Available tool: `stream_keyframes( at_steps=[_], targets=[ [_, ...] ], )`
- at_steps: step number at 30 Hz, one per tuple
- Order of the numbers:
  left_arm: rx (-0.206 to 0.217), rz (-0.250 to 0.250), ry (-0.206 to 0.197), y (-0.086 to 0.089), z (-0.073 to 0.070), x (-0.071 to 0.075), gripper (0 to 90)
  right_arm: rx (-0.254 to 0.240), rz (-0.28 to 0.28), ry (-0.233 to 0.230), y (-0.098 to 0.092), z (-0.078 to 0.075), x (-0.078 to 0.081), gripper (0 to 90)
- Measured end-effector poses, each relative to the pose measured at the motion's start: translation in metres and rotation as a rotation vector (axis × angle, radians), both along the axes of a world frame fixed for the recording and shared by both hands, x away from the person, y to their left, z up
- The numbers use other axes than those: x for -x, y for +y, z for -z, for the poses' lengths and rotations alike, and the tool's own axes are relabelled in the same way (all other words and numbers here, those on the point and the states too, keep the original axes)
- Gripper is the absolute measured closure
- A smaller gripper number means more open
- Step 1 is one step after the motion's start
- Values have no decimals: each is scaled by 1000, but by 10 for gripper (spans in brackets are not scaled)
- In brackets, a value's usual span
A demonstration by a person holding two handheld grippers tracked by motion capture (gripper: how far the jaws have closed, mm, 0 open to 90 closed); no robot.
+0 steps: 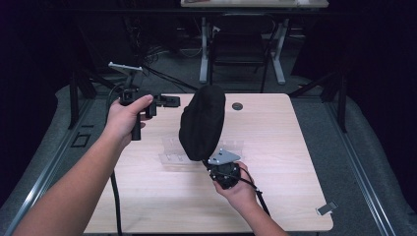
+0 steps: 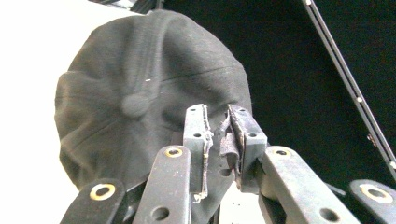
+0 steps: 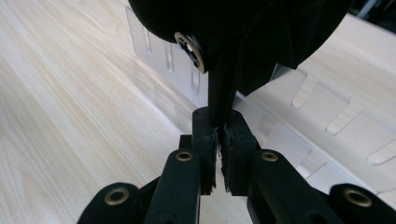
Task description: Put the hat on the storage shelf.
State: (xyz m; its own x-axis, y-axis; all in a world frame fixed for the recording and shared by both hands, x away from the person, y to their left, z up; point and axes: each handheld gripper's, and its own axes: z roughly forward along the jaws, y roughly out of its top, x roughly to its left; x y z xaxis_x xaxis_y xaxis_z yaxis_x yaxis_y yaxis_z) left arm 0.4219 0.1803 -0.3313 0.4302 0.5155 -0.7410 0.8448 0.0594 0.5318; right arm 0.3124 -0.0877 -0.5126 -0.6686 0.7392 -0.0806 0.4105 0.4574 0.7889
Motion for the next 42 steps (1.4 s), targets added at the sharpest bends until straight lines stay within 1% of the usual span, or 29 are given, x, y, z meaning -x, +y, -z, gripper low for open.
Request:
stream_keyframes(
  at_steps=[1, 3, 5, 7, 8, 10, 12, 13, 14, 15, 16, 18, 19, 21, 22, 26, 27, 28, 29, 30, 31, 32, 34, 35, 37, 39, 41, 42],
  targets=[
    [-8, -3, -1, 2, 1, 0, 770, -6, -6, 8, -1, 1, -1, 847],
    [-8, -13, 6, 4, 4, 0, 759, -26, 2, 14, -2, 2, -1, 847],
    [-11, -15, 7, 8, 5, 1, 745, -26, 5, 14, -3, 2, -1, 846],
    [-19, -20, -5, 13, 7, 1, 732, -22, 3, 17, -4, 2, -1, 844],
    [-22, -30, -8, 14, 7, 2, 721, -29, 6, 15, -5, 3, -1, 844],
    [-38, -39, -18, 19, 9, 3, 695, -38, 9, 28, -6, 3, -1, 841],
    [-39, -55, -15, 24, 10, 2, 687, -44, 13, 32, -8, 4, -1, 839],
    [-47, -60, -17, 27, 11, 2, 677, -54, 17, 37, -8, 4, -1, 839],
    [-45, -65, -15, 28, 11, 3, 669, -50, 16, 45, -10, 4, -1, 839],
    [-47, -67, -22, 29, 11, 3, 664, -64, 19, 45, -10, 5, -1, 838],
    [-45, -77, -22, 31, 12, 3, 657, -65, 22, 43, -11, 6, -1, 838],
    [-51, -82, -20, 33, 13, 3, 648, -73, 24, 49, -12, 7, -1, 837],
    [-52, -85, -23, 34, 13, 3, 642, -69, 27, 53, -14, 7, -1, 837],
    [-60, -86, -28, 37, 15, 4, 633, -83, 30, 56, -14, 8, -1, 837],
    [-53, -93, -24, 38, 16, 4, 630, -79, 31, 59, -15, 8, -1, 836],
    [-61, -98, -16, 42, 19, 6, 614, -87, 33, 64, -18, 10, 0, 832],
    [-64, -99, -21, 44, 20, 6, 613, -94, 36, 69, -19, 11, 0, 824],
    [-63, -107, -13, 45, 20, 6, 610, -96, 32, 69, -20, 11, 1, 819],
    [-69, -102, -19, 47, 21, 6, 605, -97, 30, 67, -21, 12, 2, 809],
    [-72, -106, -17, 48, 22, 7, 599, -94, 30, 67, -21, 12, 3, 797],
    [-74, -110, -19, 50, 22, 7, 589, -100, 29, 71, -22, 13, 4, 787],
    [-81, -105, -24, 52, 24, 7, 584, -90, 26, 80, -24, 14, 6, 784],
    [-82, -117, -14, 56, 26, 9, 584, -88, 17, 91, -26, 16, 8, 772],
    [-87, -115, -21, 57, 27, 10, 584, -78, 14, 84, -28, 16, 11, 761],
    [-97, -123, -20, 61, 31, 12, 583, -64, 6, 83, -32, 16, 13, 744],
    [-110, -127, -17, 63, 33, 13, 577, -59, 10, 85, -36, 17, 16, 731],
    [-125, -136, -25, 66, 37, 14, 573, -54, 17, 94, -43, 18, 17, 713],
    [-132, -137, -23, 67, 38, 15, 569, -53, 19, 95, -45, 19, 18, 704]
  ],
)
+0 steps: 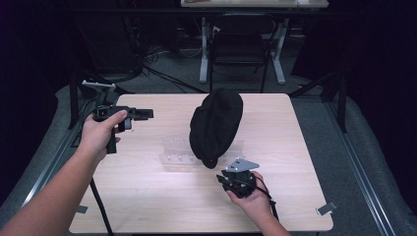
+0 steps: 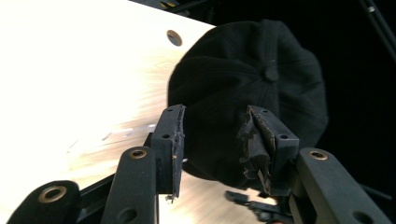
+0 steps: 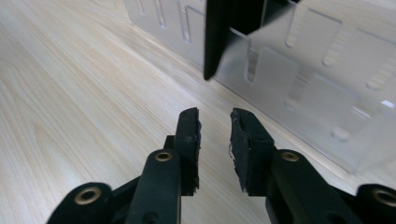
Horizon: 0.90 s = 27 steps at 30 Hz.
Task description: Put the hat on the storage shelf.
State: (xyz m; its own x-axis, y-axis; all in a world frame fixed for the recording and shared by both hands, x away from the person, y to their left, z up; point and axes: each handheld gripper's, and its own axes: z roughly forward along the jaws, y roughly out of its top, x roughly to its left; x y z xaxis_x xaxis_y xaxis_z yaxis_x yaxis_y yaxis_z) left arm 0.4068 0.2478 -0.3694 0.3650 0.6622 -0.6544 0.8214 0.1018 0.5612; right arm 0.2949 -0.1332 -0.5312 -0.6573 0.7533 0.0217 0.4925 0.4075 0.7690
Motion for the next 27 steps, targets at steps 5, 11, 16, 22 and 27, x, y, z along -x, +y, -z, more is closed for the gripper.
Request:
stream_keyframes(
  at_steps=[5, 11, 16, 22, 27],
  targets=[
    [-70, -9, -5, 4, 13, 6, 572, 4, 14, -3, -14, 3, 5, 677],
    [-185, -7, -33, 8, 32, 14, 584, 5, 31, -7, -32, 2, 11, 625],
    [-347, -3, -77, 9, 47, 23, 595, -10, 46, -7, -44, 1, 14, 586],
    [-443, 2, -128, 10, 65, 35, 582, -38, 60, -3, -56, 2, 17, 566],
    [-472, -4, -165, 9, 85, 44, 572, -14, 77, -7, -65, 6, 19, 546]
  ],
)
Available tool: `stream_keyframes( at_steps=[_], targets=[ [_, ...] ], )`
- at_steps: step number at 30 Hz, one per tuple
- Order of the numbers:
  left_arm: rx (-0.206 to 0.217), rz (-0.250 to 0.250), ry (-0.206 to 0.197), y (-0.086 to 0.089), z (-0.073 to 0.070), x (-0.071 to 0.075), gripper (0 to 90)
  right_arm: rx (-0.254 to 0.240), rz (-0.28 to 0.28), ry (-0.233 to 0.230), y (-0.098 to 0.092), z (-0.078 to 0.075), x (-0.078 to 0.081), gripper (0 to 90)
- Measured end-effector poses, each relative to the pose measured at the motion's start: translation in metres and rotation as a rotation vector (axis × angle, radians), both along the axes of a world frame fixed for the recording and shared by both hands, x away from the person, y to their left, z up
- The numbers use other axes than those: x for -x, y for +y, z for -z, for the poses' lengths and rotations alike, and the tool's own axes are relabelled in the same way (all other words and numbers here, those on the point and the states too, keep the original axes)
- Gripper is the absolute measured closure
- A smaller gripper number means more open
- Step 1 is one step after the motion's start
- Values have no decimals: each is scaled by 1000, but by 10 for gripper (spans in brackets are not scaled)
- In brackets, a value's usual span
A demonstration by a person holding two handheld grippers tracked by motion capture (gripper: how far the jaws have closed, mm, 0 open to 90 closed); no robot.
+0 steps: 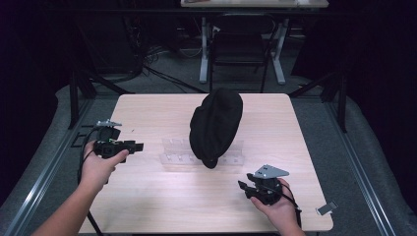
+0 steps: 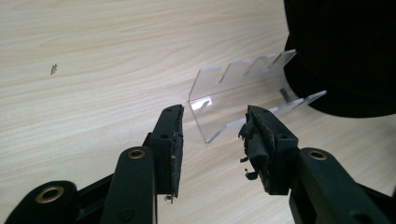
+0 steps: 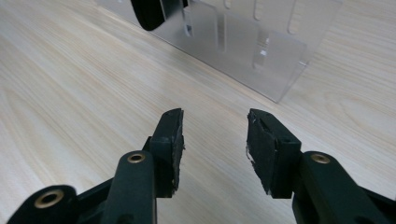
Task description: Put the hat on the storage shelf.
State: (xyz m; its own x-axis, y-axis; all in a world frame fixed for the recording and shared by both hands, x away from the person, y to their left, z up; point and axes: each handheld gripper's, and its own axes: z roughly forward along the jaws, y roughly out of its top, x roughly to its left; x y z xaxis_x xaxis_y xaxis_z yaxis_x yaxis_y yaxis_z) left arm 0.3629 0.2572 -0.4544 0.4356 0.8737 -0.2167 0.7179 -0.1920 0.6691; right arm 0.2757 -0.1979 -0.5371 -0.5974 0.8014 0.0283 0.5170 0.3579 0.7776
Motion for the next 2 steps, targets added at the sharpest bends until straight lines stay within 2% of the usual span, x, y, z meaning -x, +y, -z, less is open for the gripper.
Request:
stream_keyframes(
  at_steps=[2],
  targets=[
    [-18, 1, -2, -1, 7, 3, 573, 1, 14, -9, -2, 2, 2, 542]
  ],
)
